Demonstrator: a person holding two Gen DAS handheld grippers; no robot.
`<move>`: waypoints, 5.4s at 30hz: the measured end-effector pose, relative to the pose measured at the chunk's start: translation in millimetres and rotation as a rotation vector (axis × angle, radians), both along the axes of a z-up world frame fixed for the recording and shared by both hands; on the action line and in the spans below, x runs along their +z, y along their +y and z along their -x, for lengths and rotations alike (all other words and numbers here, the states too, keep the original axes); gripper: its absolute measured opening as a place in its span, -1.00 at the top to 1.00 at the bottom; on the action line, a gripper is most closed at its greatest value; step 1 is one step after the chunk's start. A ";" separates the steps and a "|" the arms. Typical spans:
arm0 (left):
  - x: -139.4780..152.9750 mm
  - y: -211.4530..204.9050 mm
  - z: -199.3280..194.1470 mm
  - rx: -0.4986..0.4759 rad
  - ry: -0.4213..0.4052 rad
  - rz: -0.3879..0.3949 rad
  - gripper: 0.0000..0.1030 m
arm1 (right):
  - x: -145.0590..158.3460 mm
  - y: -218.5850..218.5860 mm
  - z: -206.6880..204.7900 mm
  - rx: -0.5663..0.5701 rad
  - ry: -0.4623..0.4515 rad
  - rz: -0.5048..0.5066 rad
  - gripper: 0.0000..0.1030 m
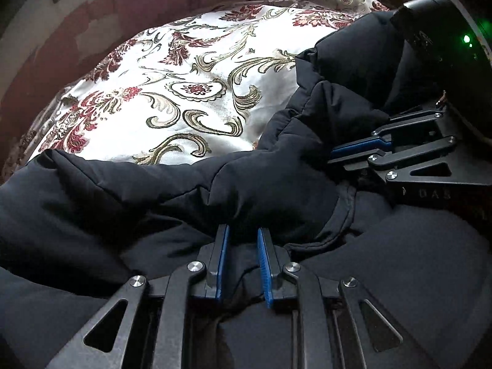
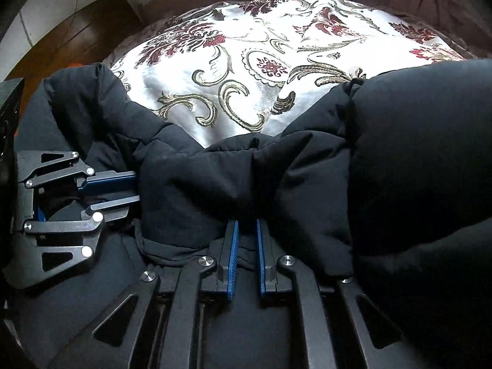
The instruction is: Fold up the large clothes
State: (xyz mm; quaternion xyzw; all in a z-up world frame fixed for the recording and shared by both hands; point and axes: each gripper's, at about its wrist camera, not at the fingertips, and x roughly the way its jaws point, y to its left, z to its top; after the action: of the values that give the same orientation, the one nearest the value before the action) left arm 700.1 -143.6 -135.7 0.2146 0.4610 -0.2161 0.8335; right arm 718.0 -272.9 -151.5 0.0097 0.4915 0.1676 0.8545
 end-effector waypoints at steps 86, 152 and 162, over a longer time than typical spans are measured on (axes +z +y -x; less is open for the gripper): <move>233.7 141.1 508.0 0.491 -0.566 0.400 -0.99 | 251.4 -3.4 577.2 -0.216 -0.782 -0.097 -0.96; -14.8 94.9 539.5 0.255 0.045 -0.103 -0.99 | 8.9 89.4 592.1 -0.005 -0.622 0.975 -0.94; -12.8 95.2 540.7 0.251 0.016 -0.079 -0.99 | 84.5 54.2 574.7 -0.112 -0.536 0.549 -0.93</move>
State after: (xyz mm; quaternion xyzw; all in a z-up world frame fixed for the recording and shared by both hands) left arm 159.4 -48.4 -148.5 0.1862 0.4990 -0.0935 0.8412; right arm 143.3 -218.7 -67.0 -0.2365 0.2762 -0.0206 0.9313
